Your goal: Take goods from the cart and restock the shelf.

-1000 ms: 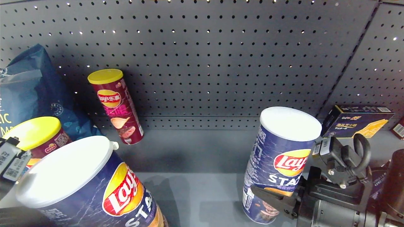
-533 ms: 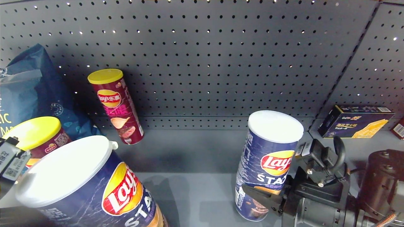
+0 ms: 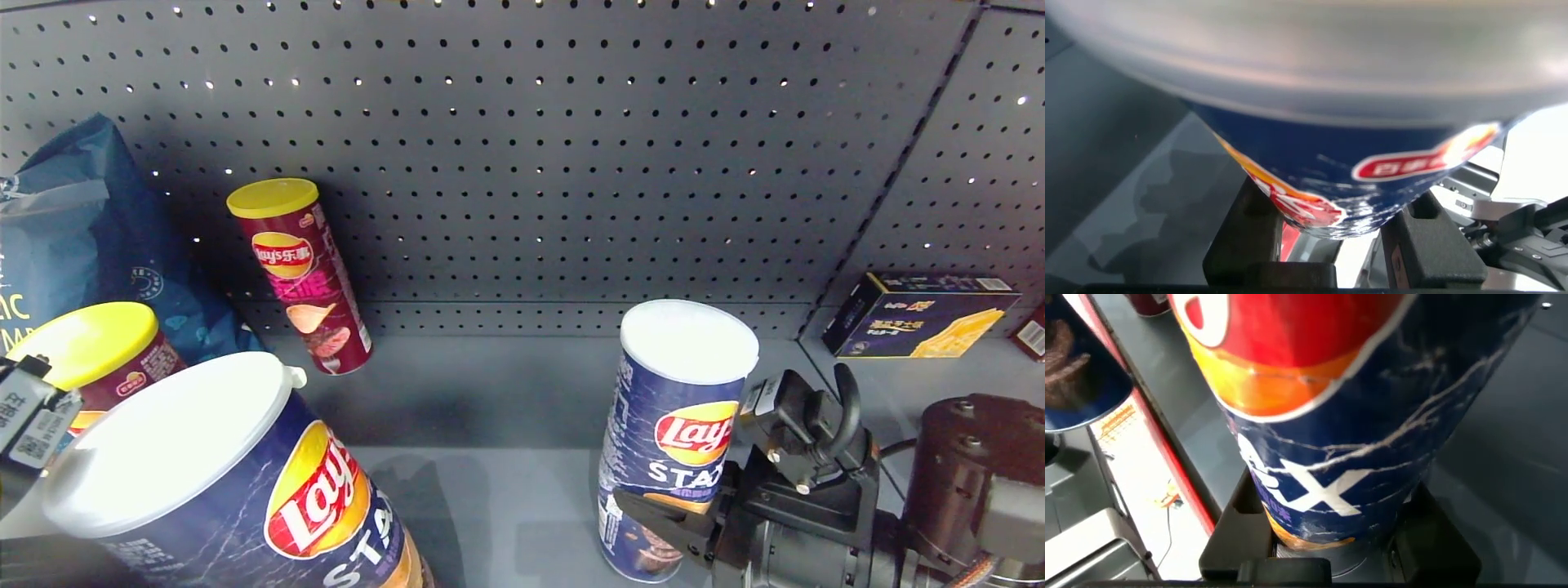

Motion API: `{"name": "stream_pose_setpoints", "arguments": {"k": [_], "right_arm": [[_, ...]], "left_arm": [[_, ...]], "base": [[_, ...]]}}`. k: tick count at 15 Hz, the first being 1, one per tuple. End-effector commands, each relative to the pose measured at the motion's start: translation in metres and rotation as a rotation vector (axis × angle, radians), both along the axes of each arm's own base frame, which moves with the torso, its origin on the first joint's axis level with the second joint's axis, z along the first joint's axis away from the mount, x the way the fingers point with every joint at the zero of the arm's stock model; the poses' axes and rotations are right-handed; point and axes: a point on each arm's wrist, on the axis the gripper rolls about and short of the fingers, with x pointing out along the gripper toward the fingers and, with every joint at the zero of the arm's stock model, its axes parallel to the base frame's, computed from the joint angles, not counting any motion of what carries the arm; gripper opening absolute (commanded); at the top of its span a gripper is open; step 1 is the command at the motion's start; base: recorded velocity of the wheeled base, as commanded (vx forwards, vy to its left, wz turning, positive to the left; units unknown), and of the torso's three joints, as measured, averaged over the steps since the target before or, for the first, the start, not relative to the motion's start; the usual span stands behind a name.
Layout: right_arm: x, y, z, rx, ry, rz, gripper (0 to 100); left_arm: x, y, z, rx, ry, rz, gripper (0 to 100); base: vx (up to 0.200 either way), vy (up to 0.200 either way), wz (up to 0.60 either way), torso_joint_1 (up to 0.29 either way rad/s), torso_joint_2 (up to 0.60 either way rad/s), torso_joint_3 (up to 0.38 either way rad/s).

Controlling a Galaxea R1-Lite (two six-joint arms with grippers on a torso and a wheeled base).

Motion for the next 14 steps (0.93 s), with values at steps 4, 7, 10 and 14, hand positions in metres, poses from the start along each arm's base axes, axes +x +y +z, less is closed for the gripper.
{"name": "stream_pose_setpoints", "arguments": {"k": [4,7,10,14], "right_arm": [[0.002,0.004,-0.006,-0.024,0.011,0.007,100],[0.000,0.001,-0.007,-0.024,0.011,0.006,100],[-0.008,-0.008,-0.009,-0.021,0.006,0.003,100],[-0.023,-0.031,-0.010,-0.015,0.000,-0.008,100]], "left_arm": [[0.000,0.000,-0.001,0.002,0.003,-0.001,0],[0.000,0.000,-0.003,0.005,0.008,-0.001,0],[0.000,0.000,-0.004,0.006,0.011,-0.001,0],[0.000,0.000,-0.004,0.006,0.011,-0.001,0]], "base": [[0.000,0.000,0.00,0.000,0.00,0.000],[0.000,0.000,0.00,0.000,0.00,0.000],[0.000,0.000,0.00,0.000,0.00,0.000],[0.000,0.000,0.00,0.000,0.00,0.000]]}}
